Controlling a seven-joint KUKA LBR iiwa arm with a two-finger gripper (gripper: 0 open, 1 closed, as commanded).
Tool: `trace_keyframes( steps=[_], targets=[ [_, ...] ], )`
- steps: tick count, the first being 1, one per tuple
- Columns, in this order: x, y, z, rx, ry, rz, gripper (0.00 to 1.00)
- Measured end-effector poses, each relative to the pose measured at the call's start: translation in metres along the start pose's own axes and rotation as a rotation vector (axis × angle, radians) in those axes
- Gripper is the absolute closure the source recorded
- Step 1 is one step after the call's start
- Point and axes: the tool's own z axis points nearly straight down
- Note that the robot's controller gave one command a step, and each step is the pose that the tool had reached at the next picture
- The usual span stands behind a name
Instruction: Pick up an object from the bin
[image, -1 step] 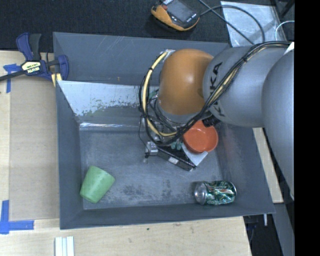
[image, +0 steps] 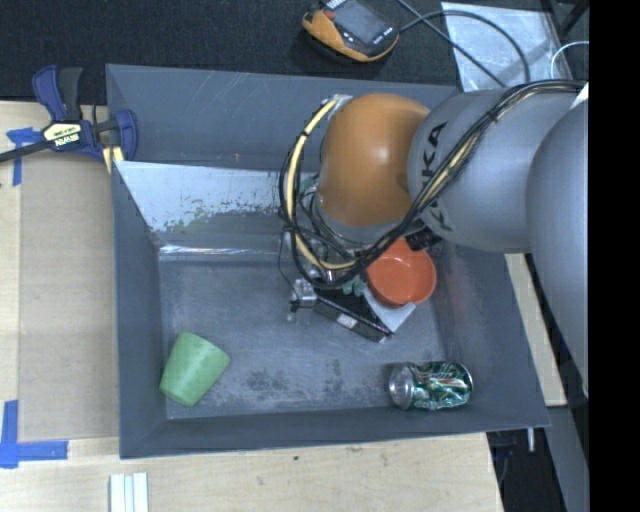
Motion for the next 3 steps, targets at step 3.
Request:
trace_keyframes(
  steps=[3],
  targets=[
    [0.098,0.140,0.045,-0.006,0.010,-0.688,0.00]
  ],
)
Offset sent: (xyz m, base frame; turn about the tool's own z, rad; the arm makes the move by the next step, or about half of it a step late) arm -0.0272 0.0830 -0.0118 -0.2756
